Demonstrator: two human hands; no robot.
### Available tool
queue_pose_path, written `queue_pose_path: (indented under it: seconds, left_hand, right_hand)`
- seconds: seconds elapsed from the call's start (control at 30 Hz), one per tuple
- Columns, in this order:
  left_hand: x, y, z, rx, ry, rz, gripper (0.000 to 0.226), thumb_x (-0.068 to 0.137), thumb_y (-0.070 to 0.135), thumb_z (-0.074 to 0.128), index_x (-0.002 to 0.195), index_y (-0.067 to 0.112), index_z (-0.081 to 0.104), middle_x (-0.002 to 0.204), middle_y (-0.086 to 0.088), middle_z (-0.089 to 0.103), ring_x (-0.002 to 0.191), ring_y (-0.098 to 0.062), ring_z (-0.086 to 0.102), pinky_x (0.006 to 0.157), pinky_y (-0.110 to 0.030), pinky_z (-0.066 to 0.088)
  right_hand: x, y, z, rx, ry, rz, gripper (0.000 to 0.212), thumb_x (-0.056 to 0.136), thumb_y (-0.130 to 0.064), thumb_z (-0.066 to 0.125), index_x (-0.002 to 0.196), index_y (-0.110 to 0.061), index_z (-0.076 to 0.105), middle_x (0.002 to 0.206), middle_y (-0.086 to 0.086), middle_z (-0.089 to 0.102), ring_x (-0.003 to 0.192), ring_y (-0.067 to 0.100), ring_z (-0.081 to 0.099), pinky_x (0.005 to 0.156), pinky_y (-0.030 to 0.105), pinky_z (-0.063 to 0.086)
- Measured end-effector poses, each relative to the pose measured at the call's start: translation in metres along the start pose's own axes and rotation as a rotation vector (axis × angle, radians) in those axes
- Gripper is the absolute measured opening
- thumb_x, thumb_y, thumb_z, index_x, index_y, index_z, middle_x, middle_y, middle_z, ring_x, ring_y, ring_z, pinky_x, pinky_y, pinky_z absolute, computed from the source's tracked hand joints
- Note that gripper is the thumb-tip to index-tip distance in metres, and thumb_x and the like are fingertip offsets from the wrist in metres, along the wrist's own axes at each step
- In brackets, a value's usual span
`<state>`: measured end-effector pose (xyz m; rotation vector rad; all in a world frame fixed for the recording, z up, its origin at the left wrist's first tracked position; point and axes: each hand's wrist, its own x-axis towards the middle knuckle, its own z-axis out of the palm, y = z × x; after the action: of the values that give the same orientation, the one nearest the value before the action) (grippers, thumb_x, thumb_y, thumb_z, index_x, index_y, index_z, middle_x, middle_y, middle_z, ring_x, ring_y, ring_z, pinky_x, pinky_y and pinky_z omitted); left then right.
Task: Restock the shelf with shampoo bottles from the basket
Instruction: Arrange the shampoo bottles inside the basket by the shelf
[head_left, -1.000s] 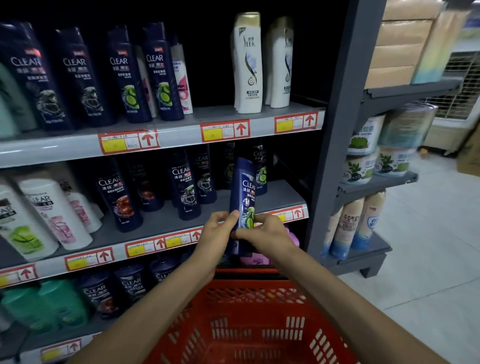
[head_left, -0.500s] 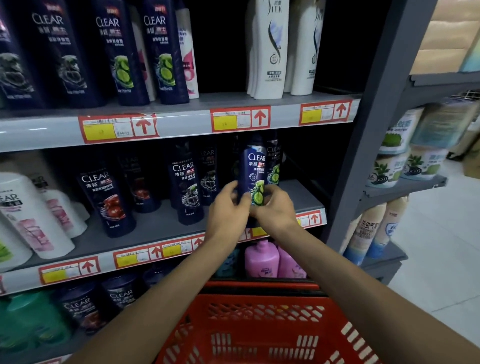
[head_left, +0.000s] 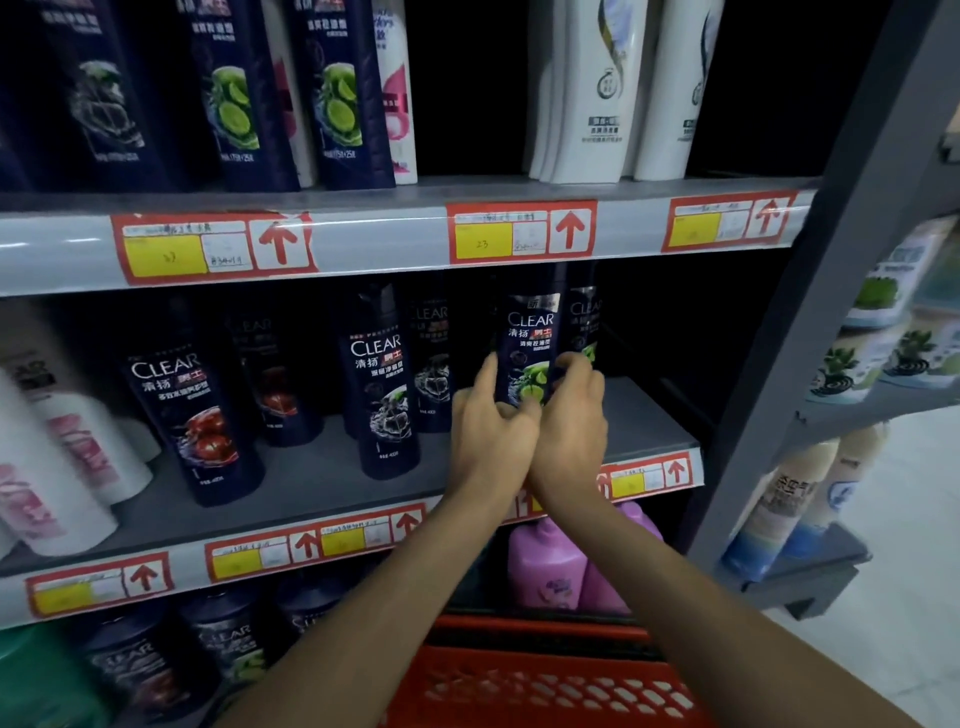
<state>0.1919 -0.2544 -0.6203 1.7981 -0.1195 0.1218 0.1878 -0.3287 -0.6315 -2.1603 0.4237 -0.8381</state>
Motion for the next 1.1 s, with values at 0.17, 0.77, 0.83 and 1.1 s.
queue_pose_path:
  seconds: [0.17,0.77,0.83,1.1]
  left_hand:
    - [0.019,0.001,0.006,-0.060,-0.011,-0.059,0.073,0.094,0.023,0.061,0.158,0.033,0.026,0.114,0.010,0.050,0.087,0.000,0.056,0.081,-0.024,0.041]
    - [0.013,-0.003,-0.004,-0.121,-0.125,-0.056,0.062,0.098,0.007,0.059,0.154,0.024,0.037,0.116,0.017,0.054,0.086,0.015,0.044,0.087,-0.015,0.037]
    - [0.008,-0.001,-0.007,-0.079,-0.138,-0.062,0.064,0.096,0.006,0.060,0.153,0.024,0.038,0.127,0.012,0.055,0.088,0.016,0.046,0.089,-0.017,0.038]
    - [-0.027,0.025,-0.030,0.061,-0.186,-0.023,0.072,0.092,0.016,0.069,0.154,0.030,0.035,0.150,0.000,0.046,0.126,-0.012,0.048,0.107,-0.025,0.038]
  right_hand:
    - [0.018,-0.004,0.017,-0.072,0.026,-0.052,0.040,0.090,-0.020,0.065,0.123,-0.014,0.043,0.124,0.008,0.048,0.103,0.036,0.058,0.075,0.043,0.047]
    - [0.007,0.006,0.021,0.075,-0.026,0.070,0.036,0.096,-0.005,0.052,0.131,-0.010,0.047,0.126,0.010,0.054,0.111,0.031,0.058,0.091,0.042,0.050]
    - [0.003,0.008,0.011,0.034,-0.058,0.054,0.039,0.093,-0.005,0.055,0.130,-0.013,0.047,0.127,0.007,0.052,0.113,0.029,0.059,0.091,0.040,0.049]
    - [-0.007,0.005,-0.036,-0.144,-0.229,-0.008,0.064,0.084,-0.020,0.072,0.140,-0.023,0.042,0.132,0.002,0.043,0.119,0.025,0.054,0.094,0.035,0.051]
